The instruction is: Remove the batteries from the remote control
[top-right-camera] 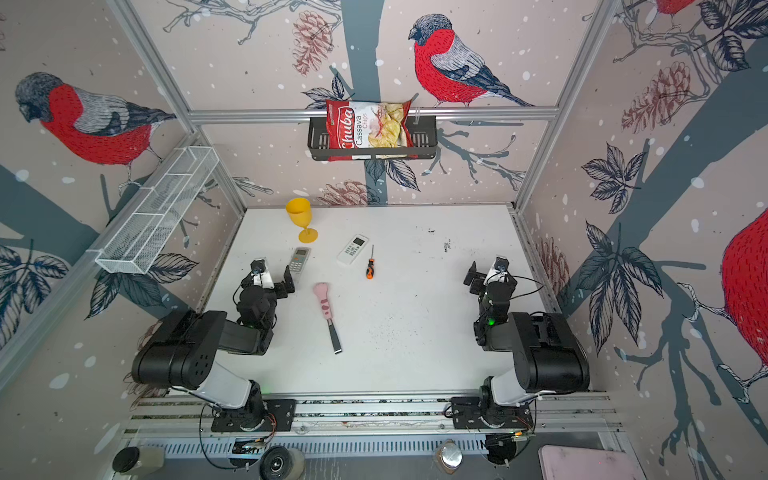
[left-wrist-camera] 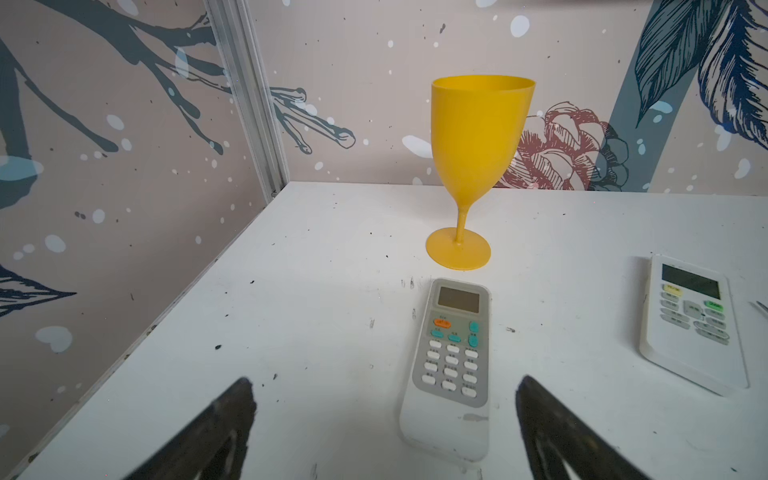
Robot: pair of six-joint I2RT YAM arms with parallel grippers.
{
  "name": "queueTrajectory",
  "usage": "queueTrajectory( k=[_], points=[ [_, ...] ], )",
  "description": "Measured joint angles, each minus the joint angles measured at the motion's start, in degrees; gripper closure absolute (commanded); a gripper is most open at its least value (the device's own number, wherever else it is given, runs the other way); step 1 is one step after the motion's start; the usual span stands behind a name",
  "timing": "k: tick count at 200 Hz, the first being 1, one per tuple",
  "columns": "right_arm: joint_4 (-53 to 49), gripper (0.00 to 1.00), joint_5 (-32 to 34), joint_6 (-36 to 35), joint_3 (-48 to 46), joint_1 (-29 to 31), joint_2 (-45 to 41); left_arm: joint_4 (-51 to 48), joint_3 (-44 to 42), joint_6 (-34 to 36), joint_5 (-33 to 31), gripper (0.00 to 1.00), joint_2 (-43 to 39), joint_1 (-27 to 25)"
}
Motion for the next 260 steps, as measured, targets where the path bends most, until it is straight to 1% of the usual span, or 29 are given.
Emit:
queueTrajectory(
  k=[194, 245, 260],
  points=[
    [0.0, 0.0, 0.0, 0.0, 0.0, 0.0, 0.0, 0.0, 0.3, 0.0, 0.1, 0.03, 0.0, 0.0],
    [0.0, 0.0, 0.0, 0.0, 0.0, 0.0, 0.0, 0.0, 0.3, 0.0, 1.0, 0.03, 0.0, 0.2],
    [-0.3, 0.0, 1.8, 0.0, -0.2, 1.0, -0.8, 0.0, 0.3, 0.0, 1.0, 0.04, 0.0, 0.2]
  ],
)
